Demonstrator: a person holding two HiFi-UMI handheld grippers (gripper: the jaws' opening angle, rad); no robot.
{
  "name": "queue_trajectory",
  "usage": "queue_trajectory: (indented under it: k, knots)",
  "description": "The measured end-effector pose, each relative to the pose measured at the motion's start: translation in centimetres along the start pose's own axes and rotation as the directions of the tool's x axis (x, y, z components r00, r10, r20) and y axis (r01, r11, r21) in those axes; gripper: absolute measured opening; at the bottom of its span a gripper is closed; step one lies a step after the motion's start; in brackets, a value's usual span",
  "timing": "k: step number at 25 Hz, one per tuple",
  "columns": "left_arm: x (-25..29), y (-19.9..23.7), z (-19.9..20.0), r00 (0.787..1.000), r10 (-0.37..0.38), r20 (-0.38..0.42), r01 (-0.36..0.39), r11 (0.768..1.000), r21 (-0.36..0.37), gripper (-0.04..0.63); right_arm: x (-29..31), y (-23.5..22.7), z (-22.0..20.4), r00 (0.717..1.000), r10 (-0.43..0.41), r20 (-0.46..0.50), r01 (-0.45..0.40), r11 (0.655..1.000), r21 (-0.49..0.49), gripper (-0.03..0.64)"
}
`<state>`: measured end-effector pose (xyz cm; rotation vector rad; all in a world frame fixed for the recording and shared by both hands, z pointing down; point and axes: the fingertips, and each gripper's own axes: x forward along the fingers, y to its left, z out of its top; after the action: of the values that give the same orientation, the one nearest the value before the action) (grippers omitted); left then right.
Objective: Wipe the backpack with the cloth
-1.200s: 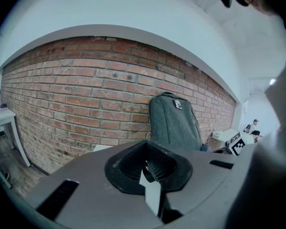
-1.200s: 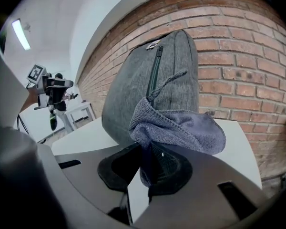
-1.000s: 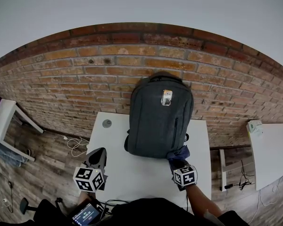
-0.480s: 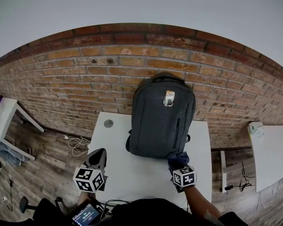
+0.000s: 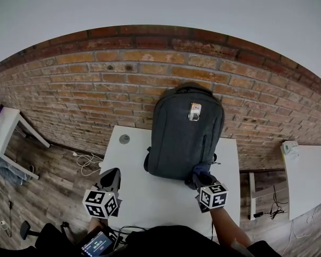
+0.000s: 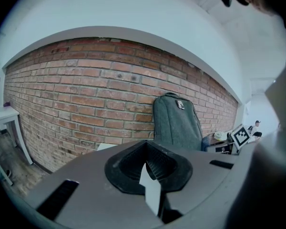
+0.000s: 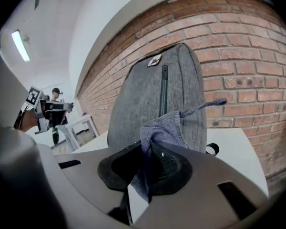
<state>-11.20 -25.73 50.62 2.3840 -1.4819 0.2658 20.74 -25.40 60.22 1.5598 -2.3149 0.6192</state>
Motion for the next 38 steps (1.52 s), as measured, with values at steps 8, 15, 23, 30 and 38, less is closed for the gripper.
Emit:
queue_trajectory:
  k: [8,15,23,30,38]
  knots:
    - [-0.2,0.4,0.2,1.0,0.006,0.003,-0.006,1.0,0.011,-0.003,0.0,0.7,9.2,0.993,0.003,0.122,0.007,0.997,-0.077,0.048]
    - [-0.5,0.7,0.5,1.0,0.01,0.0,-0.01,1.0,0.023,-0.003,0.7,0.0,17.6,0.966,-0.014,0.258,0.034,0.997,-0.072,0.048]
    - [-1.0,2.3,0.7,0.999,0.036,-0.005,-0.036,0.999,0.025,-0.003,1.4,-3.4,24.2,0.943,-0.087,0.32,0.1,0.995,-0.024,0.048]
    - [-1.4,3.6,0.6,0.998,0.065,-0.001,-0.065,0.998,0.009,-0.003,2.7,-4.5,28.2,0.939,-0.118,0.322,0.147,0.987,-0.066,0.048]
    - [-1.5,4.0,0.2,0.997,0.075,-0.002,-0.075,0.997,-0.012,-0.003,3.7,-4.2,31.7,0.937,-0.134,0.323,0.188,0.972,-0.14,0.048]
